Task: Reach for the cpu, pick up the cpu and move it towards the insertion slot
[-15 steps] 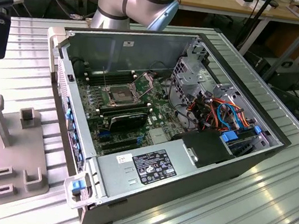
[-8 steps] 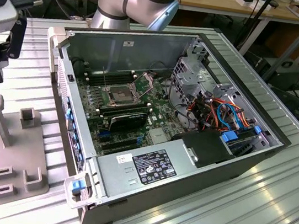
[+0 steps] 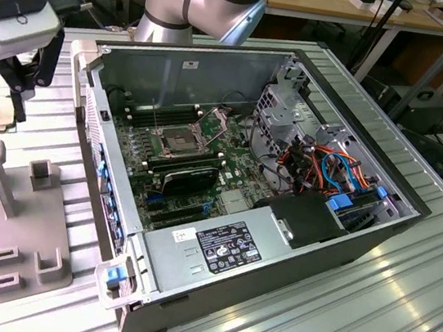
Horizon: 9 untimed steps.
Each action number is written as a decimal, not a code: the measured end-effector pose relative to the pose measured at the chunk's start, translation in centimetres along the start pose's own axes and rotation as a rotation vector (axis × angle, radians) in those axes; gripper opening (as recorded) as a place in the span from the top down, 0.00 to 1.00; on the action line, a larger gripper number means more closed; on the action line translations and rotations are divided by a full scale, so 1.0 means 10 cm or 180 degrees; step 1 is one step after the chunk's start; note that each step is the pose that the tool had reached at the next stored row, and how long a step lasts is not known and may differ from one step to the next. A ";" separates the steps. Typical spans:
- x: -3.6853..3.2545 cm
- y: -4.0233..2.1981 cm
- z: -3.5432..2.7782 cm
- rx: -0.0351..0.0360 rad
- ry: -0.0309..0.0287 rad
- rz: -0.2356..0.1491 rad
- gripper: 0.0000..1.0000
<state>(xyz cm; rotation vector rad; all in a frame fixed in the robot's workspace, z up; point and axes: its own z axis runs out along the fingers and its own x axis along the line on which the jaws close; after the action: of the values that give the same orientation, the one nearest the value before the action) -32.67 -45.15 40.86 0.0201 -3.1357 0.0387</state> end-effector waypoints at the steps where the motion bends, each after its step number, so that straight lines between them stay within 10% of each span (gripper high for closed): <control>1: -0.025 0.000 0.000 0.0000 0.0000 0.0000 0.45; 9: -0.153 -0.002 -0.001 0.0000 0.0000 0.0000 0.45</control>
<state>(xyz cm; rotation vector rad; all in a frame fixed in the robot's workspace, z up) -31.14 -45.15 40.86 0.0200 -3.1356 0.0388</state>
